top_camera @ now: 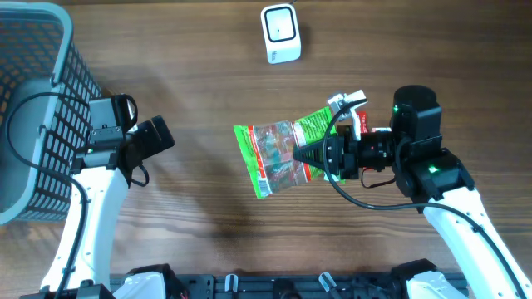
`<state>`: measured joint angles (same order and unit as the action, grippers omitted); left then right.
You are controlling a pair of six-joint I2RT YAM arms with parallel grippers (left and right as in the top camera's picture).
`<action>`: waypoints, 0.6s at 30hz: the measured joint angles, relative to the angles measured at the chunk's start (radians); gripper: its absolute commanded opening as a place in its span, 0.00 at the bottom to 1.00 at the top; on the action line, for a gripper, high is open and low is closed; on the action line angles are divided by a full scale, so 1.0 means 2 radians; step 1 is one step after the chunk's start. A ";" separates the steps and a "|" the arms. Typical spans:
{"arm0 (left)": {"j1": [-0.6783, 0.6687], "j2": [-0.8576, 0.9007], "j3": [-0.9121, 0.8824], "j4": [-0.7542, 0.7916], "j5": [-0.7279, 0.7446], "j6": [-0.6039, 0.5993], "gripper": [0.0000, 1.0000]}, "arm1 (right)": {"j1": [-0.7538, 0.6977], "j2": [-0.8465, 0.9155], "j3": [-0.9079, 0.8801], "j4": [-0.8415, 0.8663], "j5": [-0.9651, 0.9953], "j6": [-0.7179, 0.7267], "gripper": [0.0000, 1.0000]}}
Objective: Scan the item barcode
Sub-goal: 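Lift the green bag with the right gripper and carry it right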
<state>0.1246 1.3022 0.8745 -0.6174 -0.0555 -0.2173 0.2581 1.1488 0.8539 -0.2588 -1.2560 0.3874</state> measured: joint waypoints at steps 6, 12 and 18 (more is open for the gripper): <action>0.000 0.000 0.000 0.000 0.000 0.004 1.00 | 0.000 0.000 0.000 -0.002 0.003 0.004 0.04; 0.000 0.000 0.000 0.000 0.000 0.007 1.00 | 0.000 0.000 0.000 -0.004 0.015 0.021 0.05; 0.000 0.000 0.000 0.000 0.000 0.007 1.00 | 0.000 0.000 0.001 -0.010 0.040 0.055 0.04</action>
<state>0.1246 1.3022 0.8745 -0.6174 -0.0555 -0.2024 0.2581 1.1488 0.8566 -0.2779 -1.1767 0.4980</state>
